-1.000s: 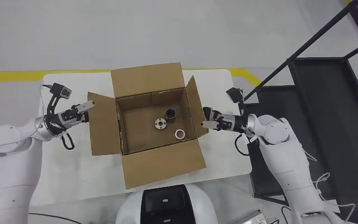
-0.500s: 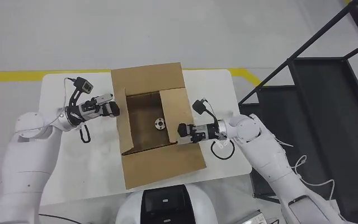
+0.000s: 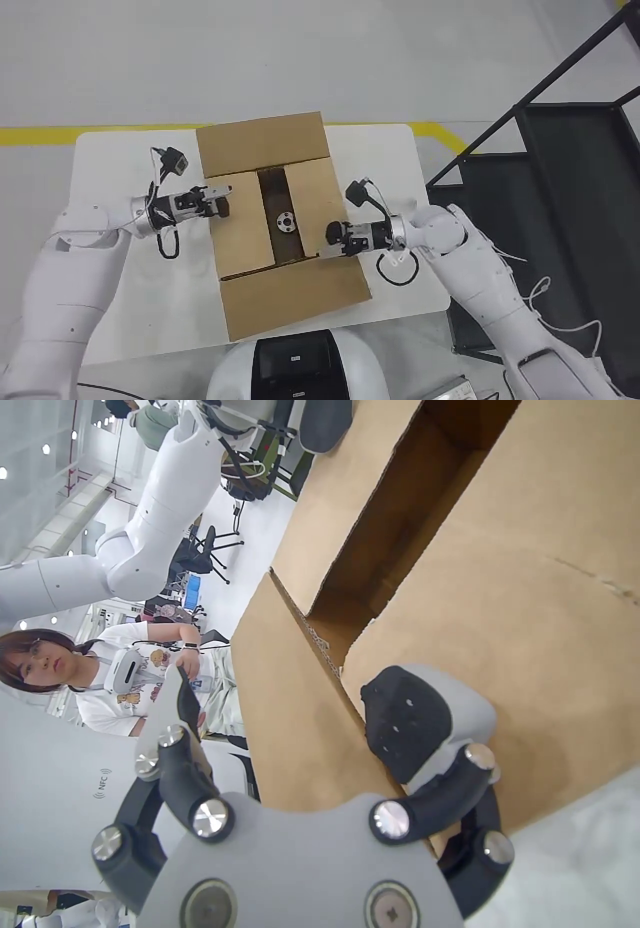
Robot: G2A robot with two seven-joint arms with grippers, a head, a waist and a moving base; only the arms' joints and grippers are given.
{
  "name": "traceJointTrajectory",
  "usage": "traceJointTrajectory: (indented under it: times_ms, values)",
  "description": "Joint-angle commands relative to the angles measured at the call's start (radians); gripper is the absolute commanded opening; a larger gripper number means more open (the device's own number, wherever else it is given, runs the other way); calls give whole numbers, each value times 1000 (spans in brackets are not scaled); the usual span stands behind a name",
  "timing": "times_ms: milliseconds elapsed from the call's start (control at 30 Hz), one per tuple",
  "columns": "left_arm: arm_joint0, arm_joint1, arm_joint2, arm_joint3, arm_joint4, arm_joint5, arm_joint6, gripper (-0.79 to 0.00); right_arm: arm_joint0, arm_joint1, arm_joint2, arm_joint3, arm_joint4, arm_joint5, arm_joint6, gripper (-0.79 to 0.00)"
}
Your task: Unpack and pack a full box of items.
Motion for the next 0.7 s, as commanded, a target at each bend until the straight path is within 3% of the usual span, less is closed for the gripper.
traceJointTrajectory:
  times_ms: [0, 333, 500, 667]
  values:
    - [8, 4, -19, -21, -29, 11, -11, 0, -15, 7, 20, -26, 13, -19, 1, 0]
    - [77, 34, -204, -125, -203, 32, 8, 0, -225, 79, 255, -201, -23, -17, 19, 0]
    - [82, 45, -275, -98, -157, 5, 115, 0, -341, 103, 320, -208, -33, -10, 27, 0]
    - [49, 49, -296, -30, -140, -8, 166, 0, -412, 110, 296, -211, -48, -14, 22, 0]
